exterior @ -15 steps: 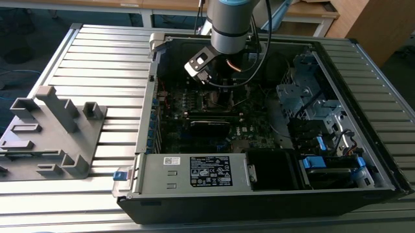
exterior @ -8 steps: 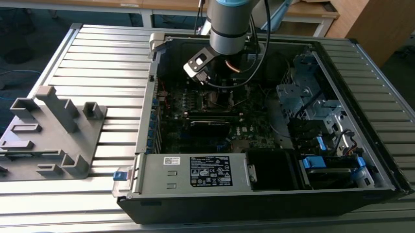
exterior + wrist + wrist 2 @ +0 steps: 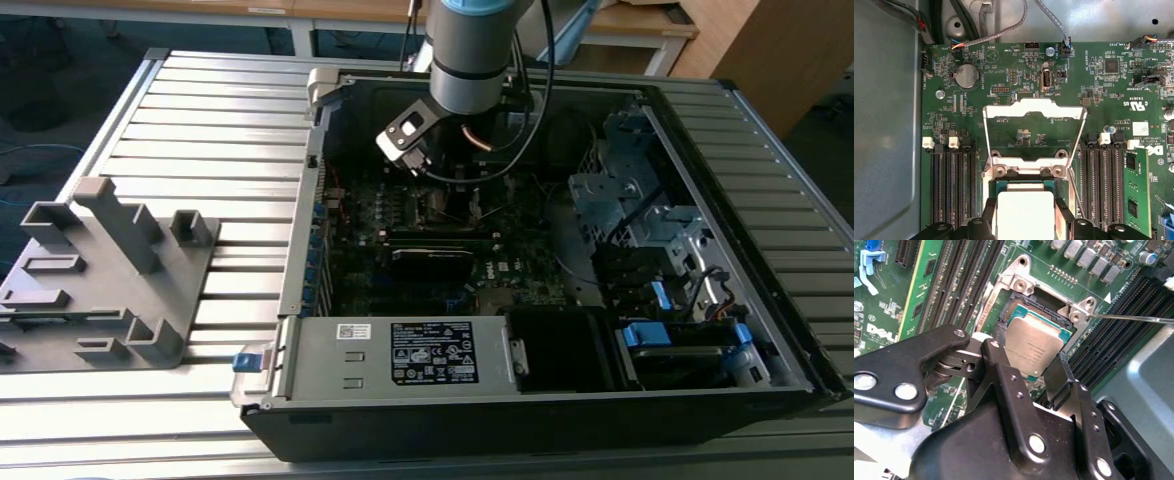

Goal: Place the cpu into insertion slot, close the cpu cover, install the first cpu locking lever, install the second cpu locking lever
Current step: 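Place the cpu into insertion slot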

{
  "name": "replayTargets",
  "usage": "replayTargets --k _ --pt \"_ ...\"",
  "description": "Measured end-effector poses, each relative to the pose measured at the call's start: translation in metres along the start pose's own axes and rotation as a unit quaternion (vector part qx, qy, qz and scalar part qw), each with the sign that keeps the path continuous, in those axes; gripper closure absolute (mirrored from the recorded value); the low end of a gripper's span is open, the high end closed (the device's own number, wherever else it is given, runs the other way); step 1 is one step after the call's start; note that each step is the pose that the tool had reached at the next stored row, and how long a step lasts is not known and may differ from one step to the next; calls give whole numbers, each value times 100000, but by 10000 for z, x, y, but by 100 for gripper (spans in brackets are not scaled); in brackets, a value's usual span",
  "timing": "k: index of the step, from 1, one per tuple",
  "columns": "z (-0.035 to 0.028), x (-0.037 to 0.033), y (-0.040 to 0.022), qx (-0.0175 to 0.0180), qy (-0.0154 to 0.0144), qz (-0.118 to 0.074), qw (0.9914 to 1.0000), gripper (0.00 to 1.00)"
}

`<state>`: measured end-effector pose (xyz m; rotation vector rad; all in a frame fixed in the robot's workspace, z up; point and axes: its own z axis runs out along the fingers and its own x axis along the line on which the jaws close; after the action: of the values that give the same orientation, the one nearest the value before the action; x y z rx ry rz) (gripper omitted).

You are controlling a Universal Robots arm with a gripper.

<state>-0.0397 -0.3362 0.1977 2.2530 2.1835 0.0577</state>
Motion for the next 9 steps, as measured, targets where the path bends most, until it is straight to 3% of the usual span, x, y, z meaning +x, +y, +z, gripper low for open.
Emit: replayTargets --k 9 --pt "16 0 -2 -5 8 -57 100000 46"
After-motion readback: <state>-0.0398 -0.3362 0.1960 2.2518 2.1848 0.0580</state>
